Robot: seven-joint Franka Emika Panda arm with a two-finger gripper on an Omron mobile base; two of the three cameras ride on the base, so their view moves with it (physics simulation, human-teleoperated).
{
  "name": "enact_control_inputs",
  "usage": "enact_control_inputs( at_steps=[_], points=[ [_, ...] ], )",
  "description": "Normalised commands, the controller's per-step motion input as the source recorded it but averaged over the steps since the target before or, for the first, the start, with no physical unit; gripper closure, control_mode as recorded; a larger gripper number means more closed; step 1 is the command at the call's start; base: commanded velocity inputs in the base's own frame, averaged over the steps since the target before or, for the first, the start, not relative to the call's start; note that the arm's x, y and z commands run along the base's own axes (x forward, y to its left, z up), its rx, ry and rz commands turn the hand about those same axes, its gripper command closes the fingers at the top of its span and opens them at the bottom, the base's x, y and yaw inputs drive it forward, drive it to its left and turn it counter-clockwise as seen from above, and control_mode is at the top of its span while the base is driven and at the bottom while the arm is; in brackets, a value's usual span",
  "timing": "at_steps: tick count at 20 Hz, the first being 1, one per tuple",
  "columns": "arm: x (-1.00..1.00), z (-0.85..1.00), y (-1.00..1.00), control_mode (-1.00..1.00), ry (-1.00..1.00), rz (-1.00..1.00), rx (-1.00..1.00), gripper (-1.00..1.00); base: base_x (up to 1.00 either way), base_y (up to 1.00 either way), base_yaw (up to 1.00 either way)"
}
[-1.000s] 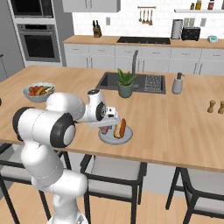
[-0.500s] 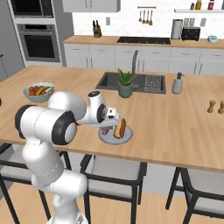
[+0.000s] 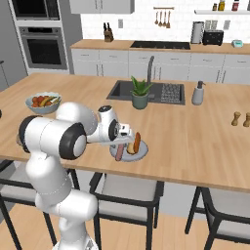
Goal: Place one bun and one sausage from the bowl on each plate.
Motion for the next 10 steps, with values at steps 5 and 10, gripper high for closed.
enact_control_inputs(
  at_steps=[5, 10],
  points=[
    [0.00, 0.00, 0.02, -1.00, 0.00, 0.00, 0.00, -1.00, 0.00, 0.00, 0.00],
    [-0.05, 0.21, 0.10, -1.00, -0.02, 0.00, 0.00, -1.00, 0.00, 0.00, 0.00]
  ],
)
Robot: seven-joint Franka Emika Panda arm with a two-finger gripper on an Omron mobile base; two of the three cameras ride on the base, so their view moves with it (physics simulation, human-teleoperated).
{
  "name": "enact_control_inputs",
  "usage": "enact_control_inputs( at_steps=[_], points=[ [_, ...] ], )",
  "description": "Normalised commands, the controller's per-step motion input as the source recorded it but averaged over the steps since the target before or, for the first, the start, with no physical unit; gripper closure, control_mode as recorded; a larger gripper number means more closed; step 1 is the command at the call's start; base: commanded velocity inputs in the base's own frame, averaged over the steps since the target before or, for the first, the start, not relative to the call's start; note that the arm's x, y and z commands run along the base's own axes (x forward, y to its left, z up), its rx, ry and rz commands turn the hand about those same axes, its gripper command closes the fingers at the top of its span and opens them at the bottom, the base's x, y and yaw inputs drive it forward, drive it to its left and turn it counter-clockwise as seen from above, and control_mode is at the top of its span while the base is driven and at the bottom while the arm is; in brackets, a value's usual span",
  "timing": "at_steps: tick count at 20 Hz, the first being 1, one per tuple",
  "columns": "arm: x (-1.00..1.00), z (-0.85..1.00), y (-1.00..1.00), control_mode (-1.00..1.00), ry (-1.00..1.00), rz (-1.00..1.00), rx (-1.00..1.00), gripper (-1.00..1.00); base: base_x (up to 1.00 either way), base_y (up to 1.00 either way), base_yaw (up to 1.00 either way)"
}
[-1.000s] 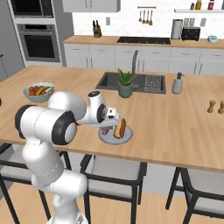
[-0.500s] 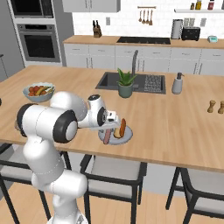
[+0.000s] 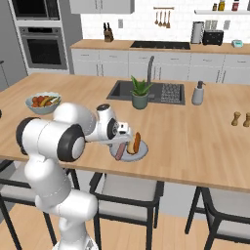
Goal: Place one bun and one sausage from the bowl on each plate.
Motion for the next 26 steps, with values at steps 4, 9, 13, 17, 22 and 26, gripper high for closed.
enact_control_inputs(
  at_steps=[4, 9, 13, 17, 22, 26],
  points=[
    [-0.45, 0.68, 0.23, -1.00, -0.03, 0.00, 0.07, -1.00, 0.00, 0.00, 0.00],
    [-0.66, 0.76, 0.25, -1.00, 0.00, 0.00, 0.36, -1.00, 0.00, 0.00, 0.00],
    [-0.70, 0.73, 0.49, -1.00, 0.00, 0.00, 0.39, -1.00, 0.00, 0.00, 0.00],
    [-0.70, 0.93, 0.32, -1.00, 0.02, 0.00, 0.10, -1.00, 0.00, 0.00, 0.00],
    [-0.81, 0.80, 0.37, -1.00, 0.03, 0.02, -0.06, -1.00, 0.00, 0.00, 0.00],
    [-1.00, 0.26, 0.39, -1.00, -0.04, 0.00, -0.11, -1.00, 0.00, 0.00, 0.00]
  ],
)
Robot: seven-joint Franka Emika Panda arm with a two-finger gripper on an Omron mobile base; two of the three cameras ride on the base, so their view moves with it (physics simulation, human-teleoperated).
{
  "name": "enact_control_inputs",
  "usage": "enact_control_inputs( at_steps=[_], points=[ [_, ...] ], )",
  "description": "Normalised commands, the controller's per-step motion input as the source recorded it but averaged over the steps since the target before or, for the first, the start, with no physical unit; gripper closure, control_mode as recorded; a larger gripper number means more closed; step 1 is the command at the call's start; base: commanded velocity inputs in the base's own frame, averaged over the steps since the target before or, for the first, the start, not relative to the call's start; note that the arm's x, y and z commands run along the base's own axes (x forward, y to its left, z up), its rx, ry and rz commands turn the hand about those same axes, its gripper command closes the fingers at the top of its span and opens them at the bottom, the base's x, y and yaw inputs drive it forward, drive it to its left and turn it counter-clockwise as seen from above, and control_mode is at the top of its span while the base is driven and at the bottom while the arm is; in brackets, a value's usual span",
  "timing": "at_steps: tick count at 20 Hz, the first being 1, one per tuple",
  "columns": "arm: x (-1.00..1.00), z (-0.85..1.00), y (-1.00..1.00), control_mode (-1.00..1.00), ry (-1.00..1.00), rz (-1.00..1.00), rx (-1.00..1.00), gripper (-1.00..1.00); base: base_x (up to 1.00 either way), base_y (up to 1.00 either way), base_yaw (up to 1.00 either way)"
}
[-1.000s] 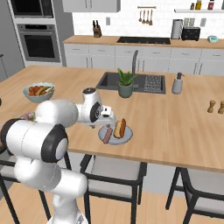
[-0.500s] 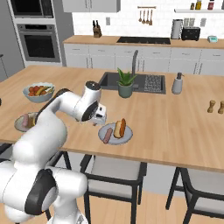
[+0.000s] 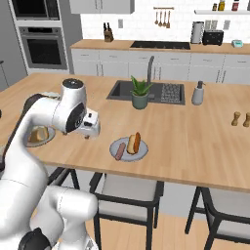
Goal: Place one bun and one sausage from the bowl on each plate.
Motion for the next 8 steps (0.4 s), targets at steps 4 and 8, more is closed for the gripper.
enact_control_inputs(
  at_steps=[4, 8],
  points=[
    [-0.45, -0.22, 0.53, -1.00, 0.04, 0.04, -0.23, -1.00, 0.00, 0.00, 0.00],
    [0.00, -0.58, 0.20, -1.00, 0.17, 0.00, -0.15, -1.00, 0.00, 0.00, 0.00]
  ],
)
